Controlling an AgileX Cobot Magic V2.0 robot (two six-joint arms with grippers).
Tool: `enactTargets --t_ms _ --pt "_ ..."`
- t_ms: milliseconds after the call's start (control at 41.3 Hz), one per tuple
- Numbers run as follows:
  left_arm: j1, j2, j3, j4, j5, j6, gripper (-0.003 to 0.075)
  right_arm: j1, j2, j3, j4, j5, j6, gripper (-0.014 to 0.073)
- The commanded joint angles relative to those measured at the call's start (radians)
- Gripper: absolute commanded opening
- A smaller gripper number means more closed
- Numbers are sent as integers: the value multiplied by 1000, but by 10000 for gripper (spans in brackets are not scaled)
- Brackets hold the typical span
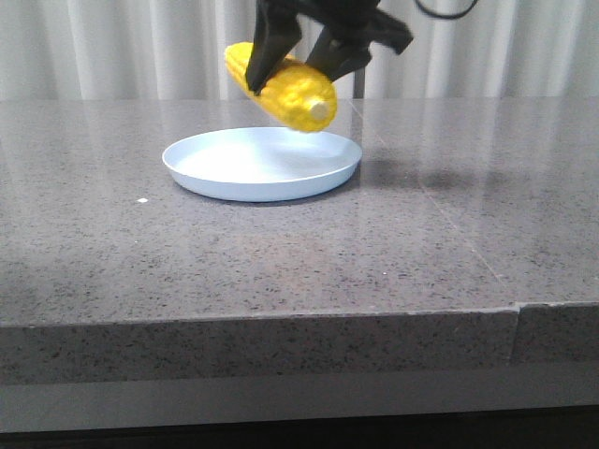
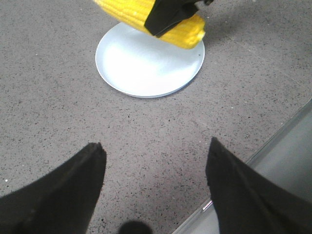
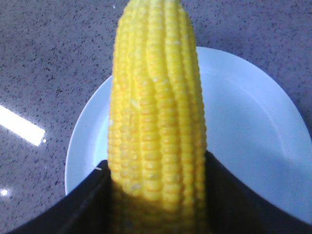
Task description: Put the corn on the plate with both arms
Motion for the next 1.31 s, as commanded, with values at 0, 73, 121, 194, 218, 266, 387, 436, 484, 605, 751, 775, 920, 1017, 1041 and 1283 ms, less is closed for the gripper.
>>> enactTargets --t_ms 0,73,121,194,218,266,387,436,484,605,751,775,920,1017,1041,1283 --pt "-9 -5 -26 -9 -68 -10 440 -2 -26 -33 30 -95 4 335" --pt "-9 -5 -26 -9 -68 -10 440 -2 -8 -33 30 -100 4 344" --pt "-9 -5 -26 -9 -68 -10 440 -2 1 -33 30 -102 4 355" --pt "-9 -5 -26 -9 -68 -10 440 -2 17 -33 30 -104 4 391" --pt "-9 -5 -26 -9 -68 -10 440 -2 20 -33 30 -105 4 410" --pt "-9 -5 -26 -9 -68 -10 440 -2 21 -33 30 -105 4 466" --pt "-9 -5 -26 -9 -68 -10 440 -2 13 -33 30 -103 4 596" --pt "-9 -5 -26 -9 -68 -10 440 -2 6 -33 30 -104 4 613" --pt "-9 -5 -26 -9 -68 -10 440 -2 -4 -33 30 -106 4 612" --pt "-9 -5 -26 -9 -69 -10 440 -2 -49 -33 24 -98 4 612" --pt "-9 -5 -26 -9 -69 -10 440 -2 -136 -32 -24 -41 4 612" --pt "-9 -5 -26 -9 -69 -10 440 -2 -153 -29 -37 -27 4 612" --pt "-9 -5 -26 -9 -69 -10 440 -2 -289 31 -131 52 3 612" --pt "-9 -5 -26 -9 -69 -10 440 -2 -401 115 -199 73 3 612" --pt "-9 -5 -26 -9 -69 -10 440 -2 -426 128 -210 78 3 612" --pt "-9 -5 -26 -9 -69 -10 440 -2 -729 346 -304 164 4 612"
